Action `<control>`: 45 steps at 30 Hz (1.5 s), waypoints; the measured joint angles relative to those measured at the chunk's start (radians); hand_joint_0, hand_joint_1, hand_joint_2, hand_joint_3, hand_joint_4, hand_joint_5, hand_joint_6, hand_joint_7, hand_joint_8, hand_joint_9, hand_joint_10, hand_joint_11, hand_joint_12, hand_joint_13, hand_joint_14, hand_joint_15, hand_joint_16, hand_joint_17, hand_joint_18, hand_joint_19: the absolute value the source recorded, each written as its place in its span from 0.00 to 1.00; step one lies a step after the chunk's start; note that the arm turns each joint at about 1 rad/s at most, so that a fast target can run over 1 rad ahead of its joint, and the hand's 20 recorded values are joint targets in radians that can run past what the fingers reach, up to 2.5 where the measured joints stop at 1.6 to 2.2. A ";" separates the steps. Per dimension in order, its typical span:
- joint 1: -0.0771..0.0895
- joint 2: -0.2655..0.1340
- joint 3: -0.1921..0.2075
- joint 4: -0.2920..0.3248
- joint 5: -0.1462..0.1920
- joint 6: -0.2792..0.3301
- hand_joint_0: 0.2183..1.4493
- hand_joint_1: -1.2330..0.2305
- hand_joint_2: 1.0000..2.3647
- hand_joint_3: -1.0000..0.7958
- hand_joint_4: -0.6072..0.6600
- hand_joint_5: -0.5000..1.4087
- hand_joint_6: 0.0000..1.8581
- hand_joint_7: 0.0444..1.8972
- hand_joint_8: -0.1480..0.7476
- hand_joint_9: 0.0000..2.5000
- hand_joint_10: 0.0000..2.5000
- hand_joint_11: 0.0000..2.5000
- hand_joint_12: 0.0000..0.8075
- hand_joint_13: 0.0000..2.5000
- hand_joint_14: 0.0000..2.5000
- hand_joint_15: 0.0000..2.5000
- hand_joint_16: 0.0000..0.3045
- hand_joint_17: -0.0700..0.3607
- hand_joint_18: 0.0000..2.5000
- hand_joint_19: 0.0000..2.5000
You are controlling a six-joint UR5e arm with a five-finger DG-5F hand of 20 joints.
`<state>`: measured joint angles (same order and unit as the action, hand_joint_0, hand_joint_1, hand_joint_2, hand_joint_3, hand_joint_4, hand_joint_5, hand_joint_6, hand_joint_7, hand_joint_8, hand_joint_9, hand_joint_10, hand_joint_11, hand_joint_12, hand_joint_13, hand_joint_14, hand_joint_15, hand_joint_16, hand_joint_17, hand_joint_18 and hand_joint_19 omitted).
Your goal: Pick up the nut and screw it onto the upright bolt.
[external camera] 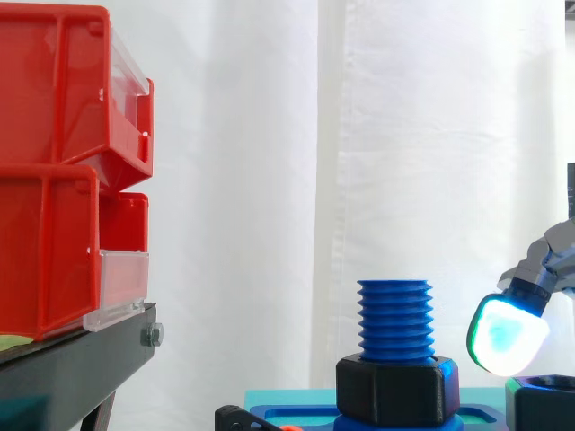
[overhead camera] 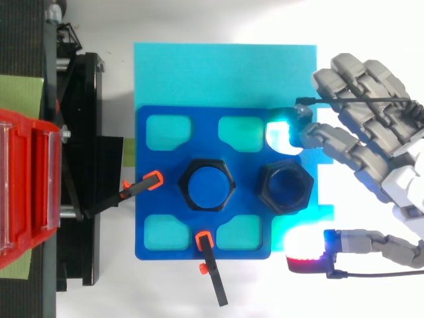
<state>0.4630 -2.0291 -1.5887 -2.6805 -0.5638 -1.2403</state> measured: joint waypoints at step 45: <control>-0.001 -0.011 -0.011 0.059 -0.012 -0.020 0.10 0.40 0.00 0.28 0.64 0.10 0.27 0.37 0.52 0.02 0.00 0.01 0.57 0.00 0.00 0.00 0.24 0.54 0.01 0.02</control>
<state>0.4619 -2.0405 -1.5997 -2.6216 -0.5753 -1.2608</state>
